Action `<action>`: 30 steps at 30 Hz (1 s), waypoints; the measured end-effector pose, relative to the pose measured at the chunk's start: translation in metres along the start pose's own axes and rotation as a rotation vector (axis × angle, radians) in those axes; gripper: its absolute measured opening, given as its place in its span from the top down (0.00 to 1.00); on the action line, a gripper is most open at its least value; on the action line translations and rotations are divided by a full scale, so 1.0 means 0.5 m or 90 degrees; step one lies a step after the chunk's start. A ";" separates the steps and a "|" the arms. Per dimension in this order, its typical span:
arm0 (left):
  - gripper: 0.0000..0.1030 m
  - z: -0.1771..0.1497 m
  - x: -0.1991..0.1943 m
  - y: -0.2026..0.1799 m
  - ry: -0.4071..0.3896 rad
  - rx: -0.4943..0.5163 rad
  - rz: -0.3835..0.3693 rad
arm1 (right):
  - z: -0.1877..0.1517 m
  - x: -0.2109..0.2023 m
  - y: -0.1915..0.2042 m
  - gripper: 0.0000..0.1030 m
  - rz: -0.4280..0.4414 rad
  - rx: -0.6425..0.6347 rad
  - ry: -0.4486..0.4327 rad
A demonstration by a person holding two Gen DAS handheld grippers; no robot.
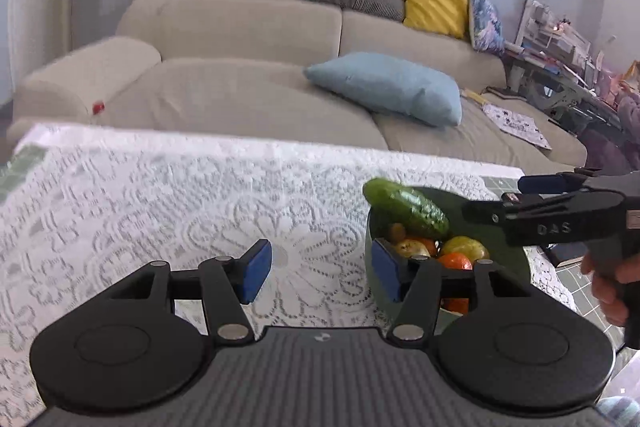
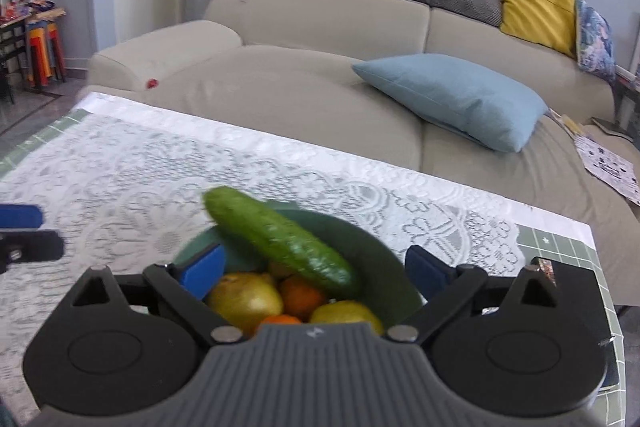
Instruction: Organize fruits
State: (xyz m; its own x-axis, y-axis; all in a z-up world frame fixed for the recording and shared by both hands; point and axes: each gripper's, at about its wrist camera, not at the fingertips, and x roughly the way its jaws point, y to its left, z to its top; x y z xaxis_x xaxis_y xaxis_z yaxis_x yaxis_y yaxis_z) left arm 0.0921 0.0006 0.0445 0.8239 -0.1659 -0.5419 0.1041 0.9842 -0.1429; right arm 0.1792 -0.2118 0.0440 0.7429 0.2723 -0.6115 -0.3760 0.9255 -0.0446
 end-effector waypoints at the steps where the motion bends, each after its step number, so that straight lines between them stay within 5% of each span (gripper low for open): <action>1: 0.32 0.000 -0.010 -0.003 -0.015 0.010 0.001 | -0.002 -0.016 0.007 0.08 0.004 -0.001 -0.009; 16: 0.05 -0.036 -0.109 -0.062 -0.148 0.099 0.078 | -0.108 -0.189 0.109 0.04 -0.011 0.003 -0.123; 30: 0.05 -0.109 -0.072 -0.071 -0.084 0.107 0.079 | -0.218 -0.164 0.152 0.04 -0.038 0.063 -0.093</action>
State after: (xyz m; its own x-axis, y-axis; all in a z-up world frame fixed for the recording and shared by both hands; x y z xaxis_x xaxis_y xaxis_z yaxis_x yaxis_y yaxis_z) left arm 0.0282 -0.0319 0.0241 0.9003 -0.0452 -0.4329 0.0807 0.9947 0.0639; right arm 0.0295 -0.1925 0.0046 0.8373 0.2454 -0.4885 -0.2786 0.9604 0.0049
